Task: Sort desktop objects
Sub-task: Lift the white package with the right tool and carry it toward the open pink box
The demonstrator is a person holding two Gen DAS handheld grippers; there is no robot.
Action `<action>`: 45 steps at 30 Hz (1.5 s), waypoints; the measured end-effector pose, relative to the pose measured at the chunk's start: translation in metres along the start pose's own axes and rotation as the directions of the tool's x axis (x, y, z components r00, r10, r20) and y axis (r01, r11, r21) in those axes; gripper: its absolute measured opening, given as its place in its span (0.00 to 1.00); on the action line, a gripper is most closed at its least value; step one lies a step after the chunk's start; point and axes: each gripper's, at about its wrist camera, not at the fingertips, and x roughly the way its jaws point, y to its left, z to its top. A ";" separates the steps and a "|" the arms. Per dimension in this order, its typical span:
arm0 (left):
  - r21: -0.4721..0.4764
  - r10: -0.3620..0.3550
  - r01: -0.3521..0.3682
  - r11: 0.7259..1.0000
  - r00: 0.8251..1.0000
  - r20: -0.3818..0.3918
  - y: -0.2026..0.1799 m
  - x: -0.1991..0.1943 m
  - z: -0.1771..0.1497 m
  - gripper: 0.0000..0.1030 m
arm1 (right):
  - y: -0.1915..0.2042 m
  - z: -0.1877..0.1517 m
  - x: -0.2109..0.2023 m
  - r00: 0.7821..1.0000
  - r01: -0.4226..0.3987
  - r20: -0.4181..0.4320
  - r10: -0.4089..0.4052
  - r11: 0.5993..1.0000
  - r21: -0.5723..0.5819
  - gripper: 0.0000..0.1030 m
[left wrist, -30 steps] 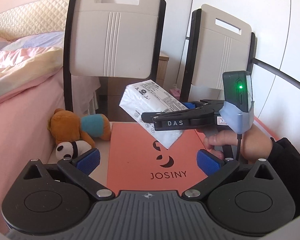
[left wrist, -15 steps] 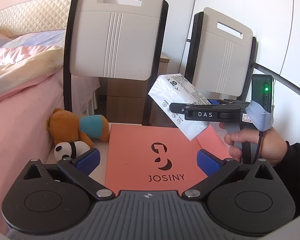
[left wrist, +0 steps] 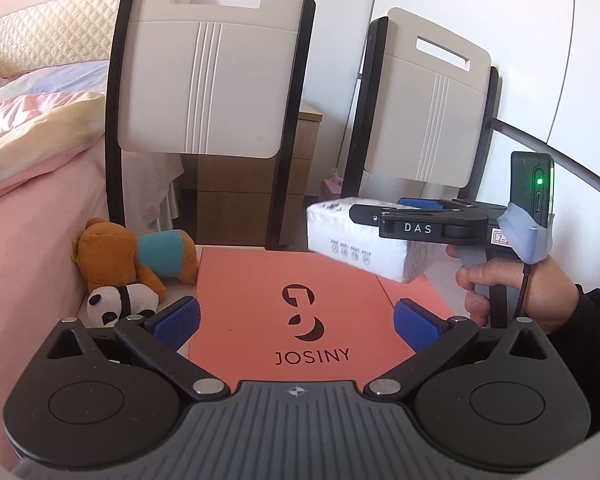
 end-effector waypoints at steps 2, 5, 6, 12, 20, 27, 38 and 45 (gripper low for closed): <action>0.005 -0.004 0.004 1.000 1.000 0.003 -0.002 0.000 0.000 1.00 | -0.003 -0.003 0.003 1.000 -0.005 -0.021 0.005 1.000 -0.001 0.51; 0.011 -0.002 0.002 1.000 1.000 0.003 -0.004 0.001 0.000 1.00 | -0.006 -0.009 0.008 0.997 -0.035 -0.063 0.035 0.999 0.005 0.36; 0.012 -0.001 0.001 1.000 1.000 0.003 -0.005 0.001 0.000 1.00 | -0.006 -0.011 0.009 0.997 -0.035 -0.073 0.035 0.999 -0.002 0.36; 0.018 0.000 0.000 1.000 1.000 0.002 -0.005 0.001 0.000 1.00 | -0.001 -0.018 0.012 0.995 -0.040 -0.096 0.038 0.999 -0.027 0.36; 0.008 0.039 -0.039 0.999 0.999 0.025 0.001 -0.002 0.002 1.00 | 0.003 -0.020 0.014 0.994 -0.031 -0.107 0.026 0.999 -0.038 0.36; 0.019 0.117 -0.117 0.993 0.993 -0.026 0.012 0.021 -0.008 1.00 | 0.005 -0.024 0.022 0.991 -0.017 -0.130 0.009 0.998 -0.057 0.38; -0.044 0.202 -0.208 0.977 0.973 -0.111 0.056 0.043 -0.028 1.00 | 0.009 -0.033 0.034 0.984 0.001 -0.180 -0.018 0.995 -0.097 0.60; -0.046 0.208 -0.216 0.975 0.970 -0.127 0.061 0.046 -0.033 1.00 | 0.014 -0.048 0.043 0.966 -0.029 -0.259 -0.004 0.992 -0.123 0.78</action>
